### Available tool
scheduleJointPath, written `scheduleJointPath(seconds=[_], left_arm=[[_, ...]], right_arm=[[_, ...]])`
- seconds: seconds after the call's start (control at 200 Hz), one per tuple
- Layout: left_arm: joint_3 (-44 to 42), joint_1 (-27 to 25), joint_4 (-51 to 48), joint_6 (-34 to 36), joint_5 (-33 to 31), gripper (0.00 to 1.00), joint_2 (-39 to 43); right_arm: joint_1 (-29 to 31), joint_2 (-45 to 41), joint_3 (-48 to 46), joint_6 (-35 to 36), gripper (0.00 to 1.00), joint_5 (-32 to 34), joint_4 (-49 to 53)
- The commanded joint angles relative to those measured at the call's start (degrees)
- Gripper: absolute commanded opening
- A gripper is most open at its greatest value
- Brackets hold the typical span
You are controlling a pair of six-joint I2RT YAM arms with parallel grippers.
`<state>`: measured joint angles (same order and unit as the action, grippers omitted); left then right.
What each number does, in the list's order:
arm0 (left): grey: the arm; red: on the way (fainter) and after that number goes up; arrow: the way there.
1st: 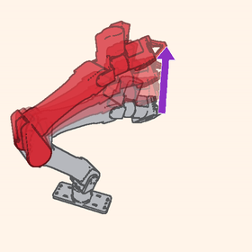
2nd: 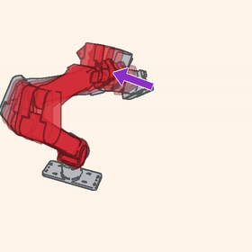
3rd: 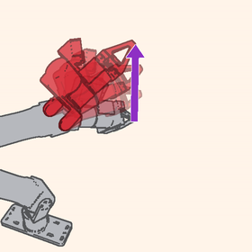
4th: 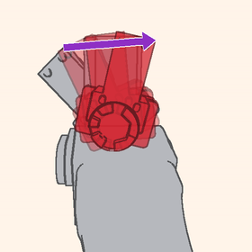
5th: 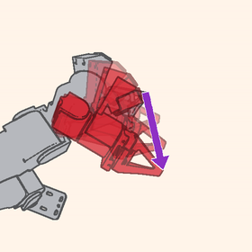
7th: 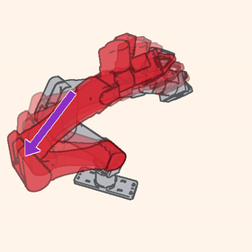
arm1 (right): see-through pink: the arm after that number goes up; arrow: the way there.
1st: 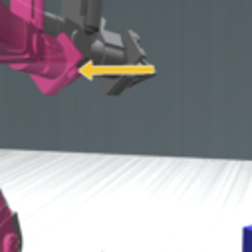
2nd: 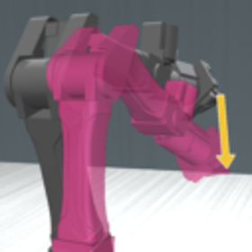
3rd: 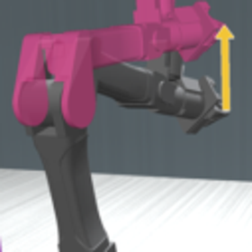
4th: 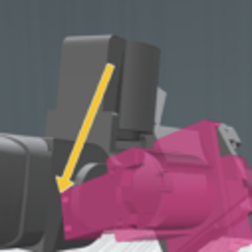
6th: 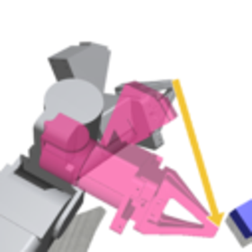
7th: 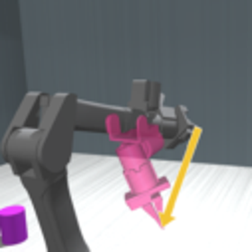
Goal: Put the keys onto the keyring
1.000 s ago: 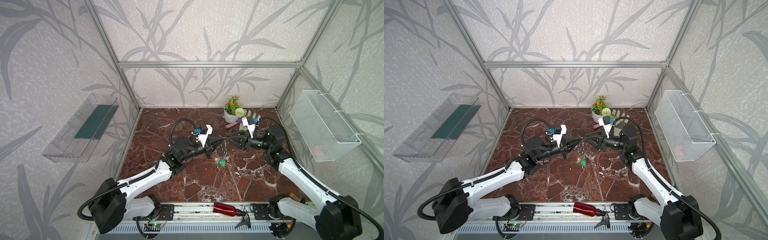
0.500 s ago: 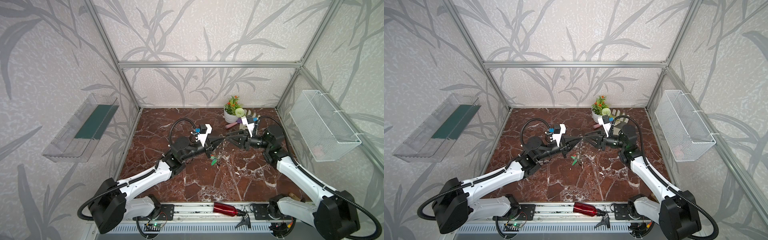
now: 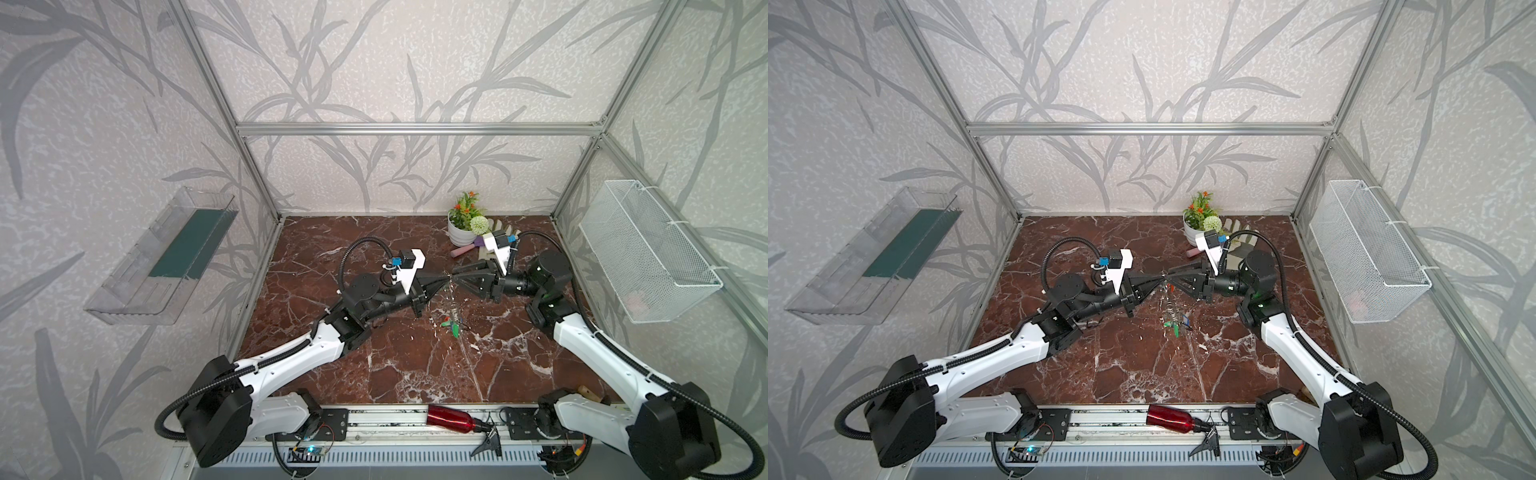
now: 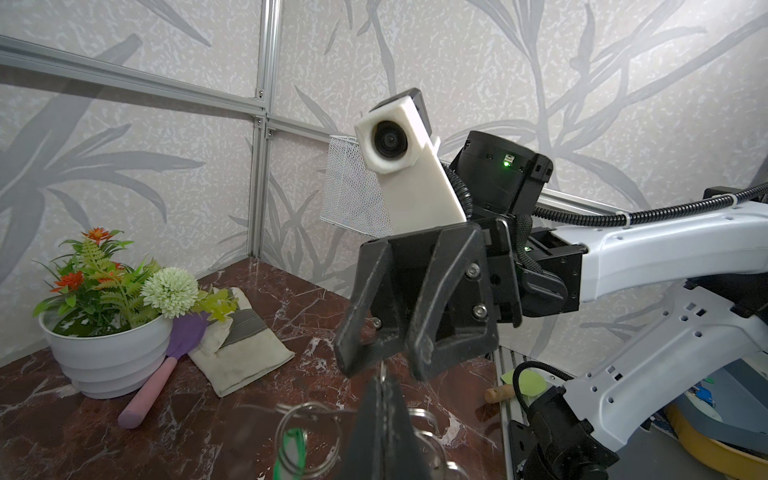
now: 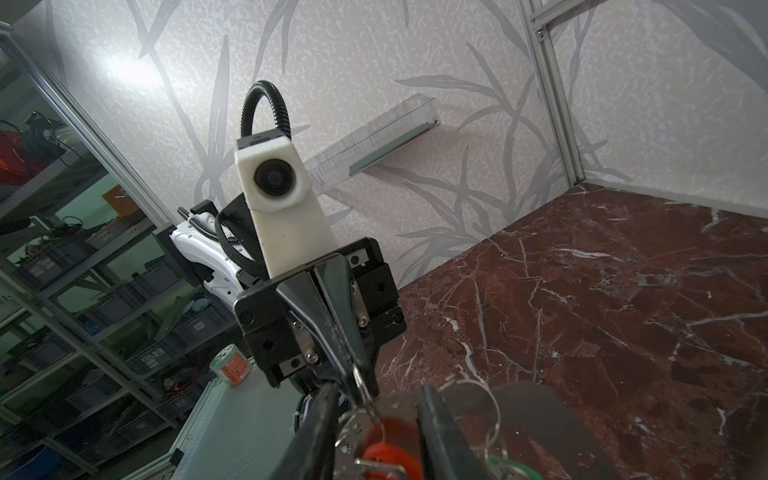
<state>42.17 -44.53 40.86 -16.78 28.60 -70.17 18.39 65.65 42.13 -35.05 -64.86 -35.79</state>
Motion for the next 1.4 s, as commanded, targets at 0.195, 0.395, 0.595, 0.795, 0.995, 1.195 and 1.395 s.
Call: scheduleJointPath(seconds=[0.195, 0.395, 0.595, 0.795, 0.995, 1.195, 1.395], left_arm=[[0.9, -0.3, 4.7, -1.0, 0.0, 0.00, 0.6], [1.0, -0.3, 4.8, -1.0, -0.3, 0.00, 0.7], [0.8, -0.4, 4.6, -0.6, -1.2, 0.00, 1.0], [0.9, -0.4, 4.1, -0.8, -0.6, 0.00, 0.9], [0.9, -0.2, 0.0, -0.2, -1.2, 0.00, 2.1], [2.1, 2.4, -16.9, 4.0, 1.7, 0.23, 8.4], [6.7, 9.4, -41.5, 13.6, 9.7, 0.37, 14.3]], right_arm=[[1.0, 1.1, -0.6, -1.0, 0.23, -2.5, -2.9], [1.2, 1.2, -1.0, -0.6, 0.18, -3.0, -2.2], [1.2, 1.2, -1.2, -0.5, 0.07, -2.9, -2.1], [1.2, 1.6, -0.9, -0.8, 0.00, -3.0, -2.5], [1.2, 1.9, -0.6, -1.0, 0.00, -2.8, -3.2], [1.3, 1.3, 1.3, 5.8, 0.00, -1.0, 3.9], [2.6, 1.2, 2.6, 14.1, 0.00, 0.0, 9.3]])
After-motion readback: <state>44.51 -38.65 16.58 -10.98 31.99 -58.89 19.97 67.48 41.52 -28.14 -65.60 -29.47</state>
